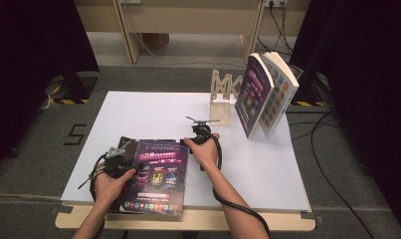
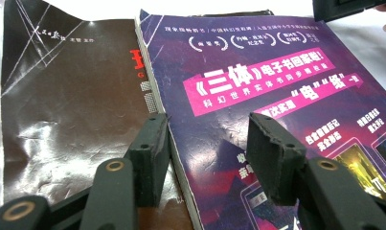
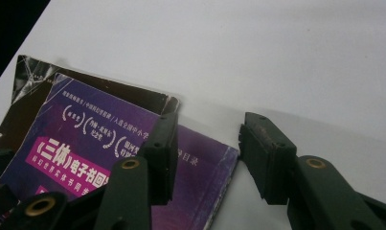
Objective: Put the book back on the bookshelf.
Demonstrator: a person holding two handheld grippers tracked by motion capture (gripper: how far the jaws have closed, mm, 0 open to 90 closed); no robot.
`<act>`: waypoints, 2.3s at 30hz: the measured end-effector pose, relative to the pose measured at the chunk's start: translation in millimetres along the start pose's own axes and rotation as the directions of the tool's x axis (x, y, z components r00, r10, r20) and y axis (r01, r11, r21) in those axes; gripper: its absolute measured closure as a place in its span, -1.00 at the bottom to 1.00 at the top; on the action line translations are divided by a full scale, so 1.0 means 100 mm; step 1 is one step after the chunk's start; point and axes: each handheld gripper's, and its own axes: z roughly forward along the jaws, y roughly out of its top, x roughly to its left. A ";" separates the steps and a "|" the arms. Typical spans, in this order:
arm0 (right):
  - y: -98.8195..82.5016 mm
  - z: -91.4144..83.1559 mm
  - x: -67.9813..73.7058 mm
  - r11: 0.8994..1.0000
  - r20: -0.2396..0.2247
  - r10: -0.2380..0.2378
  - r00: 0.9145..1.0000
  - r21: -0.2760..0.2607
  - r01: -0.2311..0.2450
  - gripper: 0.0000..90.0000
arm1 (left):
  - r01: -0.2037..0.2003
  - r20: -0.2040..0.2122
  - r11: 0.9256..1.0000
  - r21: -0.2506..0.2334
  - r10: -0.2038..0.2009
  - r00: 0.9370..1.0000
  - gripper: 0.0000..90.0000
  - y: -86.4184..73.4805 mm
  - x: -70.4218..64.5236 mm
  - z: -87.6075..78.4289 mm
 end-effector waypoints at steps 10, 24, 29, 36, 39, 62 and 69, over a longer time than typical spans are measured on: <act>-0.02 -0.04 -0.01 0.999 -0.005 0.027 1.000 0.022 -0.027 0.30 | -0.004 -0.009 1.000 -0.004 0.004 1.000 0.13 -0.01 -0.01 0.00; -0.07 -0.10 -0.03 0.997 -0.025 0.072 0.997 0.028 -0.071 0.26 | -0.007 -0.009 1.000 -0.006 0.007 1.000 0.15 -0.01 -0.02 0.00; -0.10 -0.12 -0.04 0.996 -0.036 0.086 0.996 0.032 -0.084 0.25 | -0.008 -0.008 1.000 -0.005 0.008 1.000 0.15 -0.01 -0.02 0.00; -0.11 -0.14 -0.05 0.995 -0.049 0.102 0.994 0.025 -0.101 0.25 | -0.008 -0.012 1.000 -0.006 0.008 1.000 0.15 -0.01 -0.02 0.00; -0.11 -0.14 -0.04 0.995 -0.046 0.099 0.994 0.021 -0.098 0.25 | -0.007 -0.012 1.000 -0.007 0.007 1.000 0.15 -0.01 -0.03 0.00; -0.14 -0.19 -0.06 0.992 -0.056 0.130 0.990 0.008 -0.129 0.38 | -0.009 -0.022 1.000 -0.005 0.009 1.000 0.16 -0.01 -0.04 0.00; -0.11 -0.24 -0.06 0.991 -0.089 0.135 0.987 0.002 -0.136 0.38 | -0.004 -0.026 1.000 -0.006 0.004 1.000 0.16 -0.01 -0.04 0.00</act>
